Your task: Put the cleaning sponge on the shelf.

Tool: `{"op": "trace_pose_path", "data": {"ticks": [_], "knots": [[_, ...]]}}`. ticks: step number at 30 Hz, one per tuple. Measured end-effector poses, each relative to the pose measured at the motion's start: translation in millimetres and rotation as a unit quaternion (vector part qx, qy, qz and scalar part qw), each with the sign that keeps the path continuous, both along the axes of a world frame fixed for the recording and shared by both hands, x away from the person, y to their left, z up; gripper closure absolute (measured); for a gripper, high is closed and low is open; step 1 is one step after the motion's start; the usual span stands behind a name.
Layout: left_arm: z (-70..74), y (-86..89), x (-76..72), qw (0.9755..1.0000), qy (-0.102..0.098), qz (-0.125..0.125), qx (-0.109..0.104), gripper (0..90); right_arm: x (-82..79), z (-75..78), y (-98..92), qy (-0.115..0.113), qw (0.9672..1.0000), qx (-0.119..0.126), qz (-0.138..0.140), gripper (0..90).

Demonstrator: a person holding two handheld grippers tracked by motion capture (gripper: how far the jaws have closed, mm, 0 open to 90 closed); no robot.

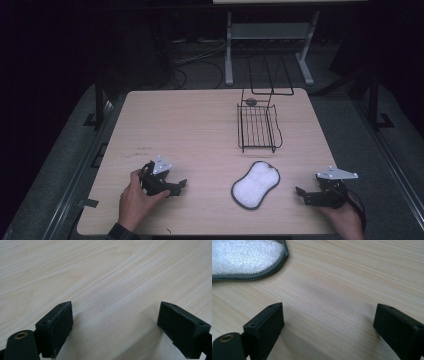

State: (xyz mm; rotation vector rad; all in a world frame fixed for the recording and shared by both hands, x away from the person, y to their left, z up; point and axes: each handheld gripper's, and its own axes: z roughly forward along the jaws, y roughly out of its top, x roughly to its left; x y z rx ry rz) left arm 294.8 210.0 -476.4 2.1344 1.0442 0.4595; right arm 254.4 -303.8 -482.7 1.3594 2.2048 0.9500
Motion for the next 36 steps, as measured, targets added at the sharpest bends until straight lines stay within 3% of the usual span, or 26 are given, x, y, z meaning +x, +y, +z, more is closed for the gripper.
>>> {"op": "trace_pose_path", "data": {"ticks": [7, 9, 11, 17, 26, 30, 36], "knots": [[0.0, 0.1, 0.0, 1.0000, 0.000, 0.000, 0.000, 12.3, -0.6, 0.1, -0.4, -0.001, 1.0000, 0.001, 0.000, 10.5], [0.1, 0.1, 0.0, 1.0000, 0.000, -0.001, 0.001, 12.4, -1.7, 1.2, -0.6, -0.001, 1.0000, 0.002, -0.001, 14.4], [0.1, 0.1, 0.0, 1.0000, 0.000, -0.001, 0.001, 12.4, -1.6, 3.2, -1.4, 0.008, 0.9999, 0.010, -0.003, 15.1], [0.0, 0.1, 0.0, 1.0000, 0.000, -0.001, 0.001, 12.4, -3.7, 10.9, 4.2, 0.003, 0.9996, 0.026, 0.015, 31.5], [0.2, 0.3, 0.0, 1.0000, 0.000, -0.002, 0.002, 12.4, -2.3, 26.2, 21.1, 0.006, 0.9963, 0.062, 0.059, 70.9], [0.2, 0.3, 0.0, 1.0000, 0.000, -0.002, 0.002, 12.4, -1.4, 30.2, 32.8, 0.012, 0.9944, 0.065, 0.083, 85.8], [0.2, 0.3, 0.0, 1.0000, 0.000, -0.002, 0.002, 12.4, 5.7, 33.7, 49.9, 0.015, 0.9914, 0.071, 0.109, 89.8]]}}
